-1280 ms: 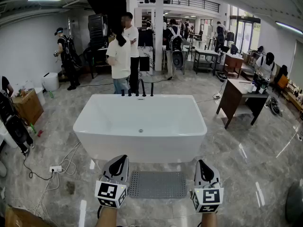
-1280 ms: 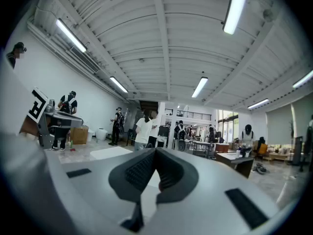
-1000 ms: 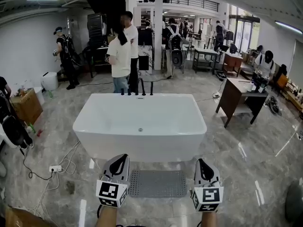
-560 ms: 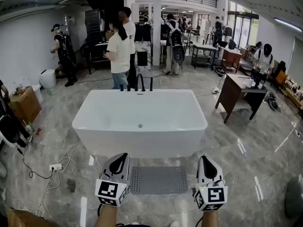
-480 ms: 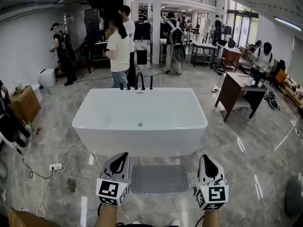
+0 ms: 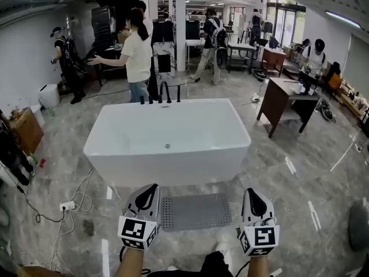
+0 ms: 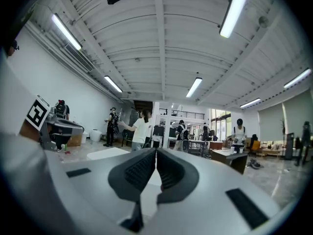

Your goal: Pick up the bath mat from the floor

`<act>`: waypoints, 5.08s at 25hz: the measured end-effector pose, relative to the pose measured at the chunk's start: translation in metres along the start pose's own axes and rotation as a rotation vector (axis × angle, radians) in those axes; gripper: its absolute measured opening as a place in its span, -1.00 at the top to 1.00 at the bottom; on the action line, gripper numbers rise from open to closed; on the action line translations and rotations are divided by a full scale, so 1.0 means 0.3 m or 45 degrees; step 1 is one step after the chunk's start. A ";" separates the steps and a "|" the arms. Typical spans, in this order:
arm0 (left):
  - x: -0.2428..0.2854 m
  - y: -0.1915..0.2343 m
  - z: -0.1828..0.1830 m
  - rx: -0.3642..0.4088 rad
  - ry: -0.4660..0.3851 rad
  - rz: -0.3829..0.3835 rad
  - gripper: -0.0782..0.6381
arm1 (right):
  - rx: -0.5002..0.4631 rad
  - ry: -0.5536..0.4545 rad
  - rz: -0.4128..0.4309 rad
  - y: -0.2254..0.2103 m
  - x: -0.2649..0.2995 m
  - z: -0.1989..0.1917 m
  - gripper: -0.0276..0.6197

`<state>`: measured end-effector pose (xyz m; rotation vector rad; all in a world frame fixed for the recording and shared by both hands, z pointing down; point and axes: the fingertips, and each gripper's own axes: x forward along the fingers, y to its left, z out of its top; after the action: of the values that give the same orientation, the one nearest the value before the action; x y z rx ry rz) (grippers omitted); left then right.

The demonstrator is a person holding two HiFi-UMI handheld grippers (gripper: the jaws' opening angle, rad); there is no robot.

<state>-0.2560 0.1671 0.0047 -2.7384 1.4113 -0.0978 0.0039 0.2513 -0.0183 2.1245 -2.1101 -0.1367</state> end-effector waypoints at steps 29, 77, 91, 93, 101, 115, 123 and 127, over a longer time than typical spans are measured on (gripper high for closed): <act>0.772 -0.114 0.052 0.002 0.072 0.195 0.78 | 0.100 0.028 0.211 -0.582 0.731 -0.126 0.84; 0.954 0.190 -0.822 -0.048 0.295 0.229 0.78 | 0.016 0.223 0.132 -0.410 1.068 -0.912 0.84; 1.062 0.228 -1.433 -0.016 0.305 0.262 0.78 | -0.074 0.326 0.056 -0.409 1.147 -1.560 0.84; 1.074 0.240 -1.547 -0.017 0.322 0.282 0.78 | -0.097 0.350 0.075 -0.388 1.164 -1.671 0.84; 1.085 0.250 -1.860 0.009 0.328 0.296 0.78 | -0.139 0.340 0.121 -0.320 1.231 -1.991 0.84; 1.102 0.256 -2.265 0.146 0.349 0.293 0.78 | -0.195 0.347 0.121 -0.332 1.259 -2.450 0.84; 1.086 0.214 -2.425 0.182 0.436 0.221 0.78 | -0.162 0.379 0.129 -0.324 1.228 -2.612 0.84; 1.043 0.201 -2.546 0.102 0.533 0.191 0.78 | -0.132 0.446 0.174 -0.287 1.204 -2.711 0.84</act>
<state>-0.1875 -0.1407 0.7698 -2.6357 1.6547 -0.7392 0.2269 -0.0786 0.7821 1.7858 -1.9838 0.1294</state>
